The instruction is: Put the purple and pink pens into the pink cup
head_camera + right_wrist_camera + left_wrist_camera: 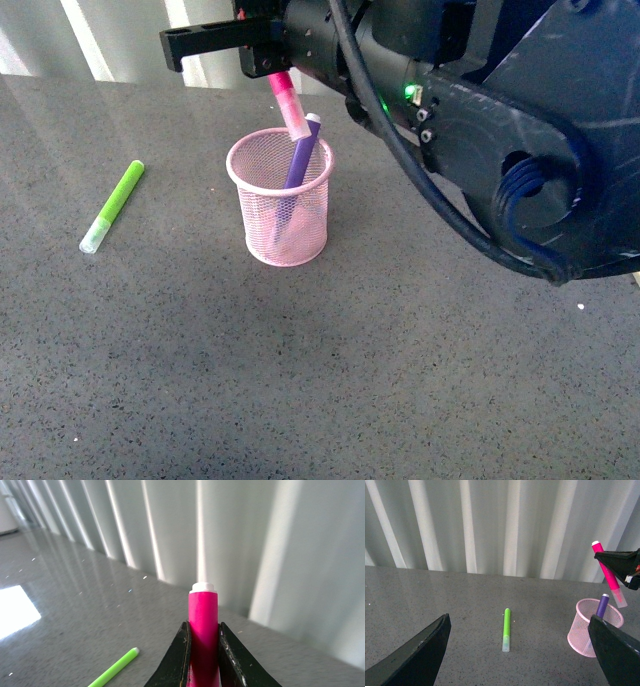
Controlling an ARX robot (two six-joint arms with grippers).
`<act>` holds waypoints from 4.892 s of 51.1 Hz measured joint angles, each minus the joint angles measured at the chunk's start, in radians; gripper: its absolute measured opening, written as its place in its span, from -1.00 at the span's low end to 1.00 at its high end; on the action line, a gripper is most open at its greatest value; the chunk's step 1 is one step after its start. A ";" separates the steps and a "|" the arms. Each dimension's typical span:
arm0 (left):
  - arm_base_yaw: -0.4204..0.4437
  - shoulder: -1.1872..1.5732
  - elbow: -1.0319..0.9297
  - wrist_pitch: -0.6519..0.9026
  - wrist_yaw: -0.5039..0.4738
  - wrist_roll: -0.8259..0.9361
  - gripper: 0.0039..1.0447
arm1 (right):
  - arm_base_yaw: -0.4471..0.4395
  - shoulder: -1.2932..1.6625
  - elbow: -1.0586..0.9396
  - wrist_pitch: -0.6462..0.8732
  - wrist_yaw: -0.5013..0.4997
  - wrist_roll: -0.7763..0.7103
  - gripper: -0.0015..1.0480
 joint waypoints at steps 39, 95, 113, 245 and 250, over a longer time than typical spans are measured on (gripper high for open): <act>0.000 0.000 0.000 0.000 0.000 0.000 0.87 | -0.018 0.155 0.109 0.010 -0.038 0.015 -0.78; 0.000 0.000 0.000 0.000 0.000 0.000 0.87 | -0.063 -0.196 -0.098 -0.232 0.248 0.130 0.86; 0.000 -0.001 0.000 0.000 0.001 0.000 0.87 | -0.198 -0.763 -0.419 -0.690 0.419 0.174 0.86; 0.000 -0.002 0.000 0.000 0.000 0.000 0.87 | -0.577 -2.095 -1.007 -1.044 0.063 -0.061 -0.93; 0.000 -0.002 0.000 0.000 0.000 0.000 0.87 | -0.577 -2.095 -1.007 -1.044 0.063 -0.061 -0.75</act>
